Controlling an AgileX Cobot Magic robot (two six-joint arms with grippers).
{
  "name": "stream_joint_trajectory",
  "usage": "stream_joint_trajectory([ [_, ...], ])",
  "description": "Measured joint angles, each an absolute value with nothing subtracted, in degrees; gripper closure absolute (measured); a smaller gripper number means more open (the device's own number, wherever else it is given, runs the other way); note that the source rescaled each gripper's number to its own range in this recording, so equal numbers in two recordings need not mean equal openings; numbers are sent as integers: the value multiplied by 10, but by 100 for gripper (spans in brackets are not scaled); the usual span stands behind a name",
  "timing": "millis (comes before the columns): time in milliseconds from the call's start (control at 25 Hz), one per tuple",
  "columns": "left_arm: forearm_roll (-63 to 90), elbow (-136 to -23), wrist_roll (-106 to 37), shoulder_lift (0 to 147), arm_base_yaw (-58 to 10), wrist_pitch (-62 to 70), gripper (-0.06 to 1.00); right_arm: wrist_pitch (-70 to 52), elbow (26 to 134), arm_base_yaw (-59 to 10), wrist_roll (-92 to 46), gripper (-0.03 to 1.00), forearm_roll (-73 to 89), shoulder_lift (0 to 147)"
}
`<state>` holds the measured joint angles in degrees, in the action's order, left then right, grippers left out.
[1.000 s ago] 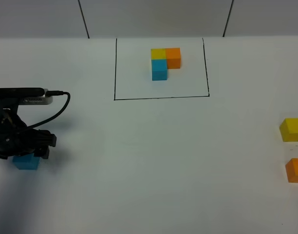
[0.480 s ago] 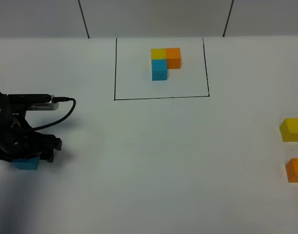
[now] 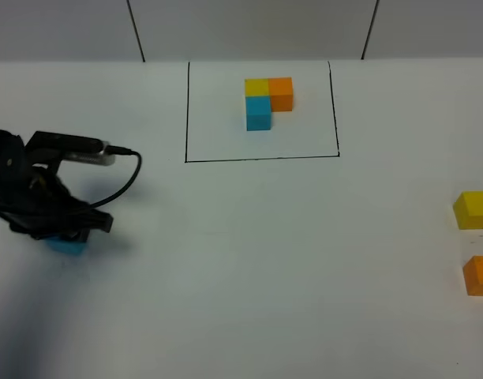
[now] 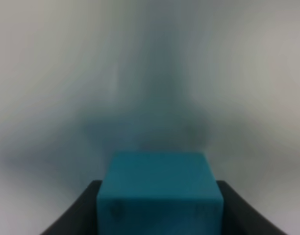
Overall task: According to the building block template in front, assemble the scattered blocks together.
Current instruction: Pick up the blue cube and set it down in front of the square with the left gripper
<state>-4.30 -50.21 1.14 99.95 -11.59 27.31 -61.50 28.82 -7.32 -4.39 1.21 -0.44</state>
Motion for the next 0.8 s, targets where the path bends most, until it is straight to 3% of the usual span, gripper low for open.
stream_joint_trajectory([
  [360, 146, -682, -338, 1023, -291, 419, 93, -615, 288, -73, -44, 97, 12, -4],
  [800, 61, -764, -378, 1113, -447, 461, 93, -615, 288, -73, -44, 97, 12, -4],
])
